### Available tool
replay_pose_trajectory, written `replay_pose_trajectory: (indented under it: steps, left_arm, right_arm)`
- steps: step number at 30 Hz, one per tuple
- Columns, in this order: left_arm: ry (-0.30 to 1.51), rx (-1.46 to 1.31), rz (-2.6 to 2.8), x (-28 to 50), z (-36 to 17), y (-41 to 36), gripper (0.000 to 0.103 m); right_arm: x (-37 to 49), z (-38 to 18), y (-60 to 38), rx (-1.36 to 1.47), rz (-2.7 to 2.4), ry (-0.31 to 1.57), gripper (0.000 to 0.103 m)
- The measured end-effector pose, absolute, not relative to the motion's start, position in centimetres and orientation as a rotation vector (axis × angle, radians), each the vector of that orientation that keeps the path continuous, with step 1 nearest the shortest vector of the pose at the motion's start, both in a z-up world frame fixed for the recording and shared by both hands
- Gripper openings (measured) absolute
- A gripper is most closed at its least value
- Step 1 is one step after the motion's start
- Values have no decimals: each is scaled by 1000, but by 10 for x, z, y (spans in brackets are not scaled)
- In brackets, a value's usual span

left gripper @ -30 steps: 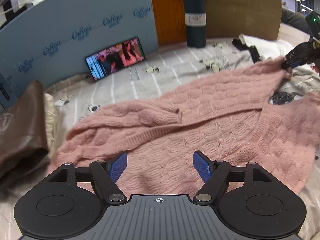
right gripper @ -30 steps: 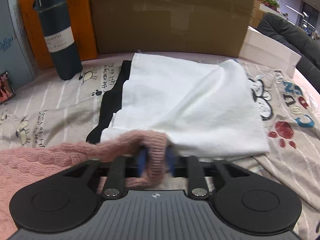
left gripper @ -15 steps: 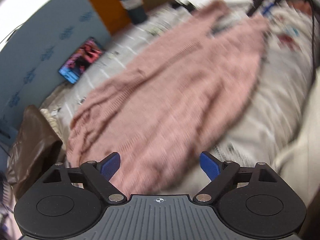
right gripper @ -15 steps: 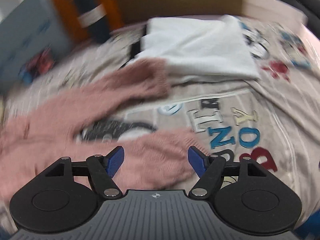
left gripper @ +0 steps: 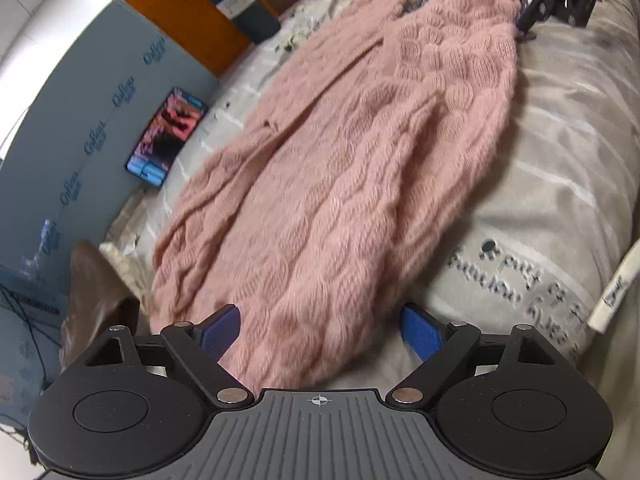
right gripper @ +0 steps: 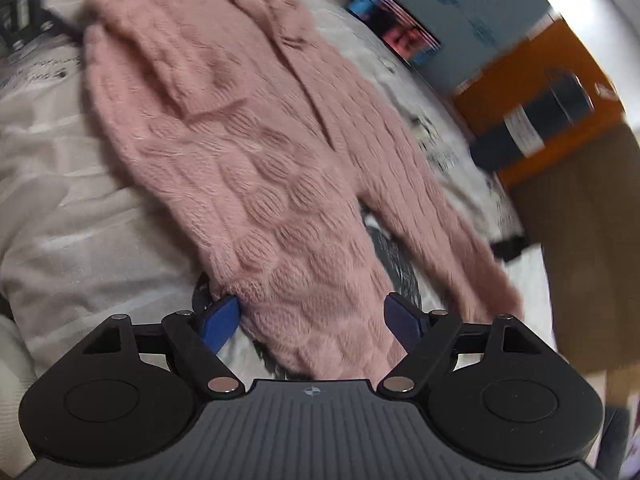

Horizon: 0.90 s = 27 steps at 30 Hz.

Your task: Fold clothes

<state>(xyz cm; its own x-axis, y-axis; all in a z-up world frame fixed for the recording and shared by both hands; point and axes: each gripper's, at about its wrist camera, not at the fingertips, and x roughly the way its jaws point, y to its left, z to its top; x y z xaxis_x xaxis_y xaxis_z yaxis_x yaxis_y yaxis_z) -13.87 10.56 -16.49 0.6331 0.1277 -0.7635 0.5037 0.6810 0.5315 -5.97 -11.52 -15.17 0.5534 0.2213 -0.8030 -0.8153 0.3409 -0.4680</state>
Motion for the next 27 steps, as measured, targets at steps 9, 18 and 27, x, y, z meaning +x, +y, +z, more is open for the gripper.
replay_pose_trajectory:
  steps: [9, 18, 27]
  left_arm:
    - [920, 614, -204, -126, -158, 131, 69]
    - [929, 376, -178, -115, -146, 155, 28]
    - [781, 224, -111, -81, -106, 181, 17]
  right_arm:
    - [-68, -148, -106, -939, 943, 752, 55]
    - [-27, -150, -134, -943, 744, 778, 21]
    - [44, -96, -160, -557, 722, 780, 8]
